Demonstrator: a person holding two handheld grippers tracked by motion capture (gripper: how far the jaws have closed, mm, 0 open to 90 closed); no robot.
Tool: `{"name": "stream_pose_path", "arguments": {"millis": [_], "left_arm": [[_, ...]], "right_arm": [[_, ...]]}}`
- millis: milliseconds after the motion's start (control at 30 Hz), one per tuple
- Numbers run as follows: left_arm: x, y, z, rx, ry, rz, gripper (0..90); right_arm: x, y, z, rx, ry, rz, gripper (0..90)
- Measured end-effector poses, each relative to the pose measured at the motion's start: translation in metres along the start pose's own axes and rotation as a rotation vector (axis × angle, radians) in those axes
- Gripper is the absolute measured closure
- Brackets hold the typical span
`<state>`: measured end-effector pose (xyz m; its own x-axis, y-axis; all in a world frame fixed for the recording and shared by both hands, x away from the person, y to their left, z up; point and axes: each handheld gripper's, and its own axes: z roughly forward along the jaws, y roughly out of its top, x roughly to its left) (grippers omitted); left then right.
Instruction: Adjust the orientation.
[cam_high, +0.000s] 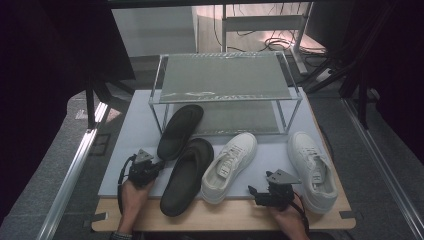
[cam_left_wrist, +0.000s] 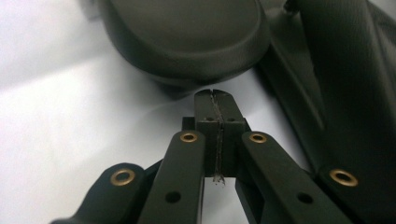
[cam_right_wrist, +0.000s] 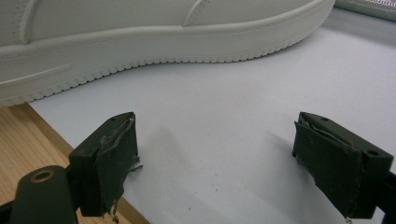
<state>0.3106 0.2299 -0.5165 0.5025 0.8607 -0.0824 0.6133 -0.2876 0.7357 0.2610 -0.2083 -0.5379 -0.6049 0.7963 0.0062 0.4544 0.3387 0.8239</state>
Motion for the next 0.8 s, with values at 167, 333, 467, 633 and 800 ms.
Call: {"name": "stream_pose_path", "arguments": {"millis": [167,333,467,633,800], "left_arm": [[-0.004,0.009,0.011,0.009,0.004,0.015,89.6],[-0.004,0.016,0.015,0.016,0.008,0.026,89.6],[-0.003,0.020,0.019,0.025,0.004,0.021,89.5],[-0.004,0.018,0.014,0.012,-0.008,0.027,89.4],[-0.002,0.019,0.011,0.004,-0.012,0.021,89.5]], "right_arm": [[0.000,0.000,0.000,-0.002,0.002,0.001,14.2],[0.000,0.000,0.000,-0.002,0.003,0.001,14.2],[0.000,0.000,0.000,-0.001,0.002,0.001,14.2],[0.000,0.000,0.000,-0.002,0.002,0.001,14.2],[0.000,0.000,0.000,0.000,0.000,0.000,14.2]]}}
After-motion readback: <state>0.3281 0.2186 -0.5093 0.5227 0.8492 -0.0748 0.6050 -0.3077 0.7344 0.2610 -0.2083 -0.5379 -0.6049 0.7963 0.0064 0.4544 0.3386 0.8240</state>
